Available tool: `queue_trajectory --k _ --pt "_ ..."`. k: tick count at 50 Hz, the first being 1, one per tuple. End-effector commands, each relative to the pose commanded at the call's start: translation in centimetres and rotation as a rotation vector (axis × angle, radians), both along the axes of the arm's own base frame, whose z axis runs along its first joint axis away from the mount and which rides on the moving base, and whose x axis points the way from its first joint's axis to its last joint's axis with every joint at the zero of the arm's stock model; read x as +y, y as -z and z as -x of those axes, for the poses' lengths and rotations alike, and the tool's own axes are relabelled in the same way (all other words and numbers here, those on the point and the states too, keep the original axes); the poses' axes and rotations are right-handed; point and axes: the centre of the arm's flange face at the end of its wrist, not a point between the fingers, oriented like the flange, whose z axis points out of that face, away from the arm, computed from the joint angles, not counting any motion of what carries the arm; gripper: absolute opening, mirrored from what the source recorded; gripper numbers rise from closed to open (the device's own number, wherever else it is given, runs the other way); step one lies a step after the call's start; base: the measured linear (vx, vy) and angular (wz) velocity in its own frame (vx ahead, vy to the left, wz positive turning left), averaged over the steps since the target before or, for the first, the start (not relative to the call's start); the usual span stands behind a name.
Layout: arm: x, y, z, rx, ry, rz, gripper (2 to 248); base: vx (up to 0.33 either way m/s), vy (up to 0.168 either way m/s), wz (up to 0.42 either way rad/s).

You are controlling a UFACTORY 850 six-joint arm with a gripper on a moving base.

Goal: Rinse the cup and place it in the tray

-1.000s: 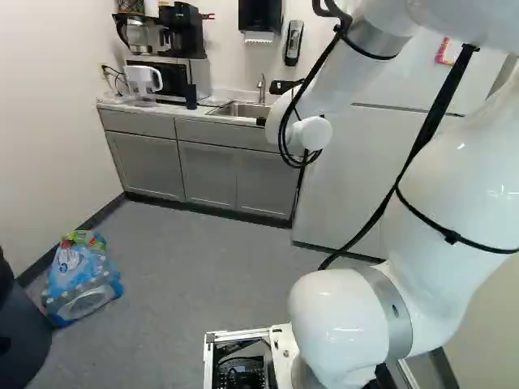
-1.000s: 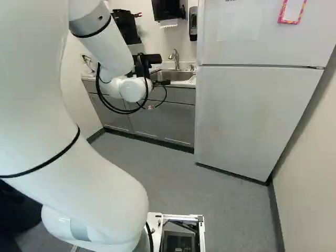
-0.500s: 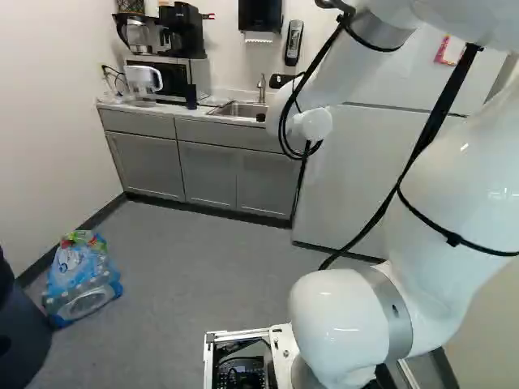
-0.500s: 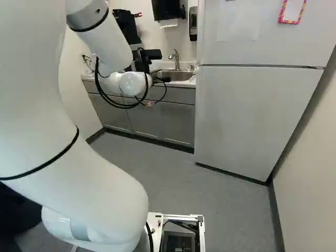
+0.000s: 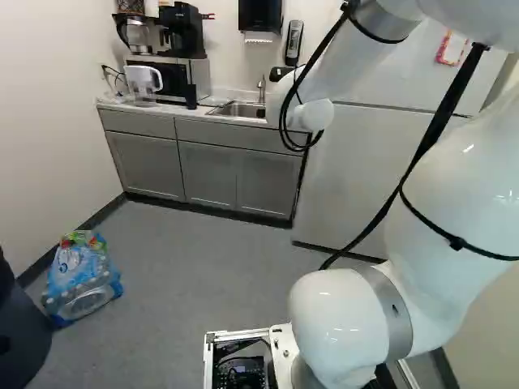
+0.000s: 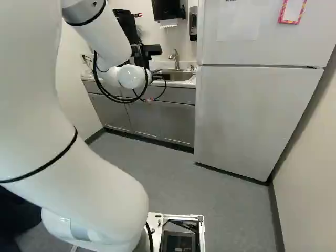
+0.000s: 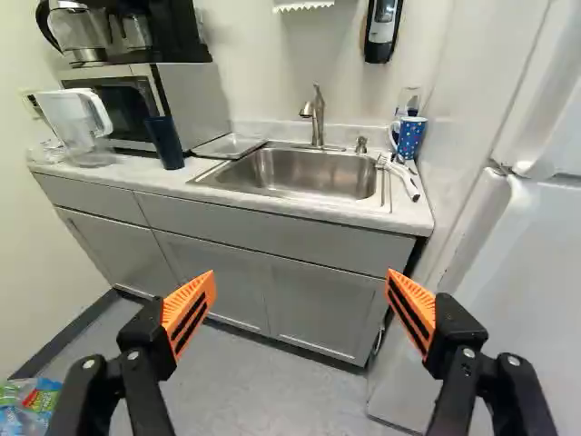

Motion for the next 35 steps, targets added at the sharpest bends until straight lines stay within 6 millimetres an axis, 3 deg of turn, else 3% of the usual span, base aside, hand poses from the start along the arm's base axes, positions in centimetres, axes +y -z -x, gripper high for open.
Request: queue_trajectory --k 35 --pt "0.0 -2.9 -0.6 0.024 0.000 0.000 247 0.000 0.000 0.000"
